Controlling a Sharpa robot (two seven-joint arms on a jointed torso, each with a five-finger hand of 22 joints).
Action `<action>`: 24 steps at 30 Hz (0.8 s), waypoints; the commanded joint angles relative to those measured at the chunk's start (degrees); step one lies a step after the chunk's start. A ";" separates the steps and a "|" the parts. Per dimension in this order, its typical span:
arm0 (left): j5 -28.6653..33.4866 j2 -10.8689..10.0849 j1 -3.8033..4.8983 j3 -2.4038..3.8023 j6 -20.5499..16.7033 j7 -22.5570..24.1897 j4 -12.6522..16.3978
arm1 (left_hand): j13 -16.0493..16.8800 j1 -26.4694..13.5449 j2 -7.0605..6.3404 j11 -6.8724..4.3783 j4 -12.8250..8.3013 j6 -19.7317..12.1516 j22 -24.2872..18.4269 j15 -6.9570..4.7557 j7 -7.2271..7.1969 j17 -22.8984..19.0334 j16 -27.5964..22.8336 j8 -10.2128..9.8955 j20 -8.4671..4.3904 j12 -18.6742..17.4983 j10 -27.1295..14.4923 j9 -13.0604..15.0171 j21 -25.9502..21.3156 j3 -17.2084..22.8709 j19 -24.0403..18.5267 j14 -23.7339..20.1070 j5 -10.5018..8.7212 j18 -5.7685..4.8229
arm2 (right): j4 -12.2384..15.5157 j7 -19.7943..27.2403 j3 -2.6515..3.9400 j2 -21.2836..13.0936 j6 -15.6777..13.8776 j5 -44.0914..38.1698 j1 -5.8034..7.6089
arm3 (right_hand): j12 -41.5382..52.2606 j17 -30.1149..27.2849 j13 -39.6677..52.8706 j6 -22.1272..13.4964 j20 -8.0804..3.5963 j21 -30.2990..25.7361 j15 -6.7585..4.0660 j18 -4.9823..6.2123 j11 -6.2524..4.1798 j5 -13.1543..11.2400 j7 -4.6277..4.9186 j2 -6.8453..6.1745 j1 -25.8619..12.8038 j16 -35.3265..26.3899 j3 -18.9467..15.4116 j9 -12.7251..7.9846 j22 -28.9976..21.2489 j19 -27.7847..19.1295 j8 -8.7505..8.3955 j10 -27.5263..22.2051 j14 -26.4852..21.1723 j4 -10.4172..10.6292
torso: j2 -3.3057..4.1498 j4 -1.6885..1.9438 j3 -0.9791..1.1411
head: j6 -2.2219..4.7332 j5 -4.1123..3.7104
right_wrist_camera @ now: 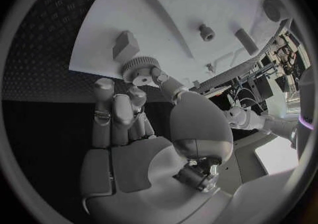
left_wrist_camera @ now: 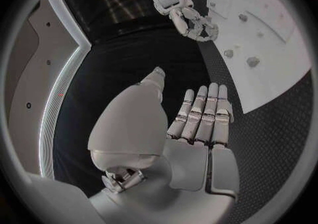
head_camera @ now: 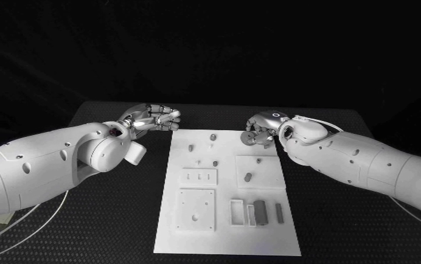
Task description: Assemble the parts on the task board
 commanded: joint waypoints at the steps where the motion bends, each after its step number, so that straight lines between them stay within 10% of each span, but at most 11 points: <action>1: -0.19 0.04 0.08 0.05 1.00 0.53 0.10 | 0.09 0.47 0.12 0.02 0.05 0.29 0.09 -0.09 3.25 0.07 -0.17 0.35 -0.06 0.29 -0.23 0.10 0.34 -0.30 0.16 0.00 0.01 0.27 | -0.69 -1.55 -1.37 0.22 8.27 -1.58 -2.18 | 0.19 -0.08 -0.07 1.34 -0.08 0.23 -0.48 3.65 -0.42 0.01 0.68 0.27 0.03 0.20 -0.38 -0.01 1.06 -0.18 0.36 0.06 -0.06 0.07 | -0.01 0.00 -0.04 | -0.08 -0.05; 11: -0.20 -0.04 0.08 0.05 1.09 0.53 0.15 | 0.08 0.51 0.20 0.02 0.09 0.34 0.14 -0.10 3.20 0.10 -0.16 0.41 -0.06 0.29 -0.24 0.13 0.35 -0.44 0.15 0.04 0.01 0.27 | 0.43 -1.72 -1.36 -0.04 6.53 -1.35 -2.20 | 0.01 -0.32 -0.23 6.09 -0.01 0.21 -1.81 3.65 -1.89 0.03 -0.88 3.98 -1.59 0.08 -0.30 1.45 1.03 -0.21 2.86 0.35 -0.08 0.80 | -0.01 -0.06 0.00 | -0.14 0.01; 24: -0.20 -0.13 0.08 0.05 1.02 0.53 0.14 | 0.08 0.56 0.30 0.02 0.09 0.41 0.19 -0.10 3.14 0.13 -0.16 0.49 -0.06 0.29 -0.26 0.17 0.37 -0.60 0.14 0.06 0.01 0.28 | 1.70 -2.33 -1.31 -0.40 3.71 -2.15 -2.17 | -0.39 -0.43 -0.40 8.88 -0.18 0.25 -3.06 3.65 -3.15 0.02 -2.19 5.61 -2.47 -0.08 -0.21 2.66 1.04 -0.20 4.16 0.70 0.03 0.19 | -0.01 -0.04 -0.02 | -0.19 0.03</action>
